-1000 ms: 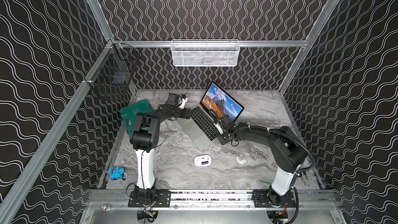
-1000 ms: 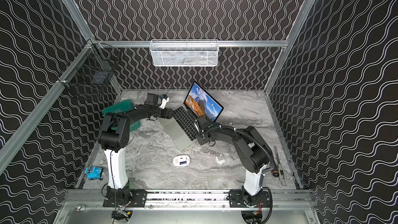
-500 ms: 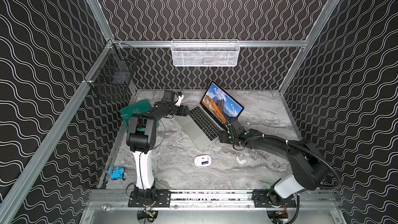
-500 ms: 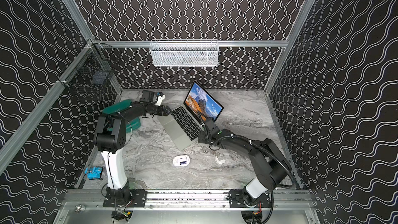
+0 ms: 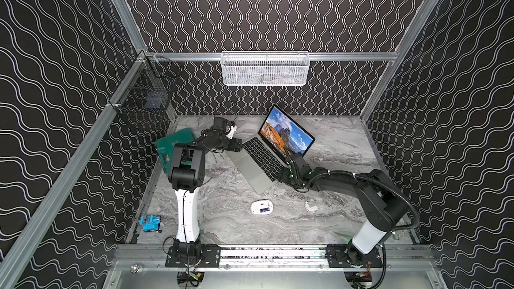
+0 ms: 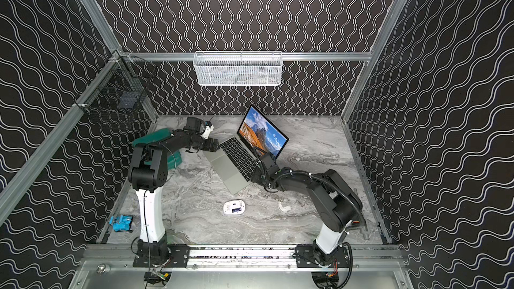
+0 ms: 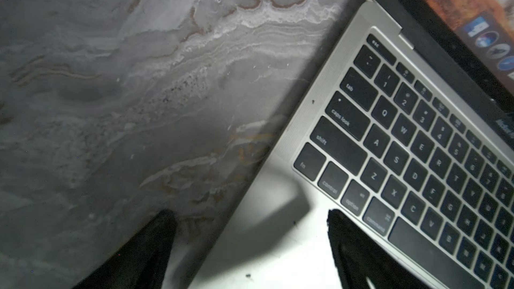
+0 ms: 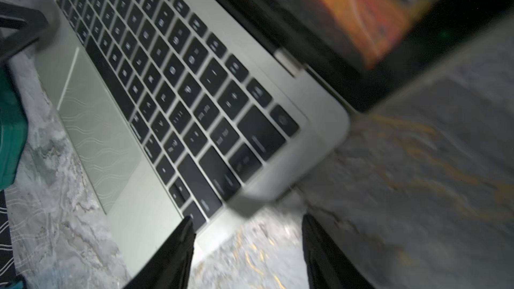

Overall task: Insert the wireless mouse receiver into the laptop
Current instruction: Adjust the laptop at the center of the board.

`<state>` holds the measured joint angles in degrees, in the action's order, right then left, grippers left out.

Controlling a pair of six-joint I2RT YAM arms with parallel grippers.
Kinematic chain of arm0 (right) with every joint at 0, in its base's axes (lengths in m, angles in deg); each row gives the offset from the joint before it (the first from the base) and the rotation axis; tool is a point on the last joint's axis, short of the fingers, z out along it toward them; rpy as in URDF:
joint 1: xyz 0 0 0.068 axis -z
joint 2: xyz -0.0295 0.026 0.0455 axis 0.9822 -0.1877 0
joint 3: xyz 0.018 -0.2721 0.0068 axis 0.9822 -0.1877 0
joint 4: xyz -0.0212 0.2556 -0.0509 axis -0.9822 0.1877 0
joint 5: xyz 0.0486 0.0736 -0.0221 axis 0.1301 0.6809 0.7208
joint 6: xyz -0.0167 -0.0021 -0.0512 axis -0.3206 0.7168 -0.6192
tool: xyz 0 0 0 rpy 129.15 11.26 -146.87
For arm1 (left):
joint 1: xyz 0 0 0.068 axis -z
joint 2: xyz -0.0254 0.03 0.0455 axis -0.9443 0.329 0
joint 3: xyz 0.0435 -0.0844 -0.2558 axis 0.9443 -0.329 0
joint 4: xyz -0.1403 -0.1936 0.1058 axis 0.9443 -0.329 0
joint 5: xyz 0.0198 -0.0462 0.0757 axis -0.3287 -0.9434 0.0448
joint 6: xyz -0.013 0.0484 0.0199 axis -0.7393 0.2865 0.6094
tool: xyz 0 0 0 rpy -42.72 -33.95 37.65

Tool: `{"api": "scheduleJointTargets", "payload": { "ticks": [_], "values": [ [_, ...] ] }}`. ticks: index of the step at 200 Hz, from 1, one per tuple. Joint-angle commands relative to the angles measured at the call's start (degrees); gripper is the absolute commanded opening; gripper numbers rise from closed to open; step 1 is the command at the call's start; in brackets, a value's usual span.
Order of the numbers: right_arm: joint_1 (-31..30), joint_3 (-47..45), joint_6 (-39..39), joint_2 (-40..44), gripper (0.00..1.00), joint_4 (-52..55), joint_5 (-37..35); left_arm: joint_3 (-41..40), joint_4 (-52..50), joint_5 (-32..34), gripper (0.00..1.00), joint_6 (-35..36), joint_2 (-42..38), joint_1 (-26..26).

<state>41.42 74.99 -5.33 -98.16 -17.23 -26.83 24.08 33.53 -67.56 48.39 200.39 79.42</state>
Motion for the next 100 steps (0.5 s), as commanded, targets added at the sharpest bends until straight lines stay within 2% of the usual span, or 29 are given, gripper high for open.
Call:
{"api": "scheduleJointTargets", "payload": {
  "ticks": [1,39,71,100],
  "values": [
    [0.2,1.5,-1.5,-2.2,0.62,0.7,-0.6,-2.3,-3.0,-4.2,0.89,-0.7,-1.1,-0.1],
    [1.4,4.2,-5.6,-5.7,0.61,0.1,-3.2,-11.3,1.4,-12.9,0.87,-5.1,-5.3,0.3],
    [5.0,8.2,-10.6,-8.7,0.62,0.0,-3.4,-21.2,9.7,-19.3,0.85,-10.6,-9.4,2.7],
    [9.0,12.0,-15.0,-13.5,0.62,-0.7,-0.5,-29.4,16.5,-19.9,0.85,-15.2,-14.9,5.1]
  ]
}}
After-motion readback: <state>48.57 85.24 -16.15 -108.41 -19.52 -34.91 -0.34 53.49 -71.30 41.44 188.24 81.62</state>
